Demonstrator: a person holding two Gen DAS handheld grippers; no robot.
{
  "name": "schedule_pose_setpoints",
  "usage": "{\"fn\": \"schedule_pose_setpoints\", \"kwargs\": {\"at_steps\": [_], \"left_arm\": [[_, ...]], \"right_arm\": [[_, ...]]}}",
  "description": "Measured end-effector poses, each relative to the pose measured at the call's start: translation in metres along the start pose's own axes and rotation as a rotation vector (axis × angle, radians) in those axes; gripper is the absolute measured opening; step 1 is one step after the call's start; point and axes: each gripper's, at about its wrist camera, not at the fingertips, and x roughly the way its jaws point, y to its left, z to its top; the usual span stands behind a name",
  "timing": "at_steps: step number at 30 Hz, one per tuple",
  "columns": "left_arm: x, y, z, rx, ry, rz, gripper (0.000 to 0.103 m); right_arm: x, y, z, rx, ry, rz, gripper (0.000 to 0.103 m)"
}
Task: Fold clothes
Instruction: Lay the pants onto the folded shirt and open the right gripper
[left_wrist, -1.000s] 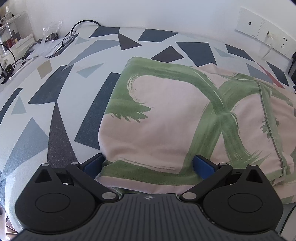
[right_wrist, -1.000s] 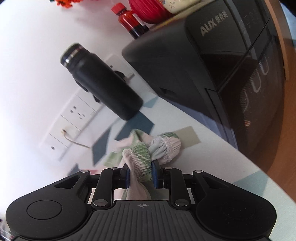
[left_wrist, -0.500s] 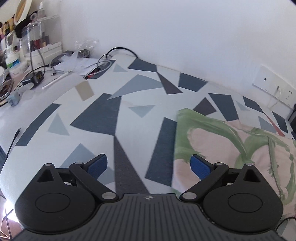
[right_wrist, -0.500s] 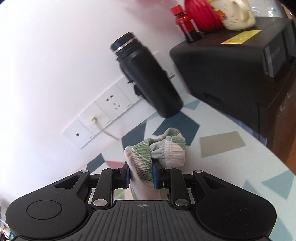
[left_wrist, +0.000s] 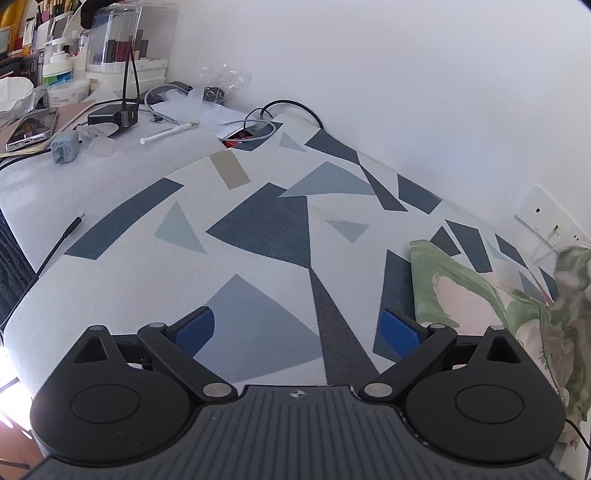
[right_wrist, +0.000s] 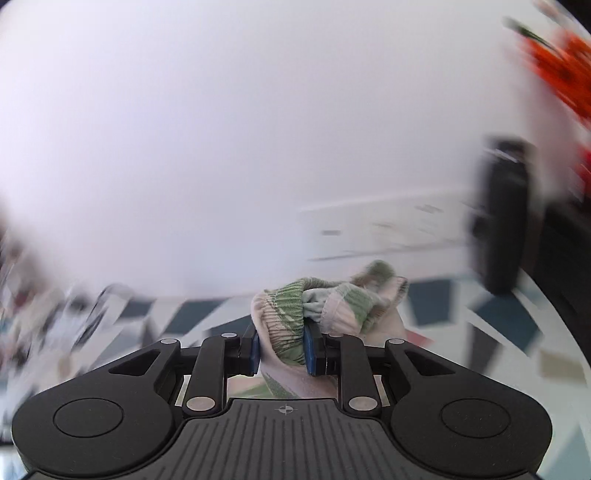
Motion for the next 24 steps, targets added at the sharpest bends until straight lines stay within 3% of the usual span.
{"fn": "schedule_pose_setpoints", "kwargs": {"at_steps": [3,6,8,11,12,13,20,24], "left_arm": [[0.0,0.01,0.001,-0.012,-0.003,-0.008,0.098],[0.001,0.014,0.002,-0.023,0.002,-0.012,0.098],[0.002,0.016,0.002,-0.029,0.006,-0.014,0.098],[0.003,0.018,0.002,-0.037,0.012,-0.017,0.1],[0.004,0.019,0.002,-0.04,0.014,-0.018,0.1],[0.004,0.02,0.002,-0.043,0.016,-0.019,0.1],[0.007,0.026,0.002,-0.063,0.031,-0.027,0.1],[0.005,0.017,0.003,-0.06,0.02,-0.042,0.1]], "right_arm": [[0.03,0.063,-0.021,-0.187,0.13,0.073,0.021],[0.061,0.126,-0.041,-0.374,0.26,0.146,0.028],[0.069,0.141,-0.054,-0.417,0.319,0.136,0.029],[0.059,0.145,-0.058,-0.378,0.333,0.174,0.046],[0.053,0.141,-0.054,-0.34,0.333,0.208,0.059],[0.05,0.134,-0.048,-0.312,0.321,0.21,0.066],[0.056,0.093,-0.027,-0.189,0.308,0.16,0.064],[0.08,0.089,-0.017,-0.004,0.297,0.197,0.062]]}}
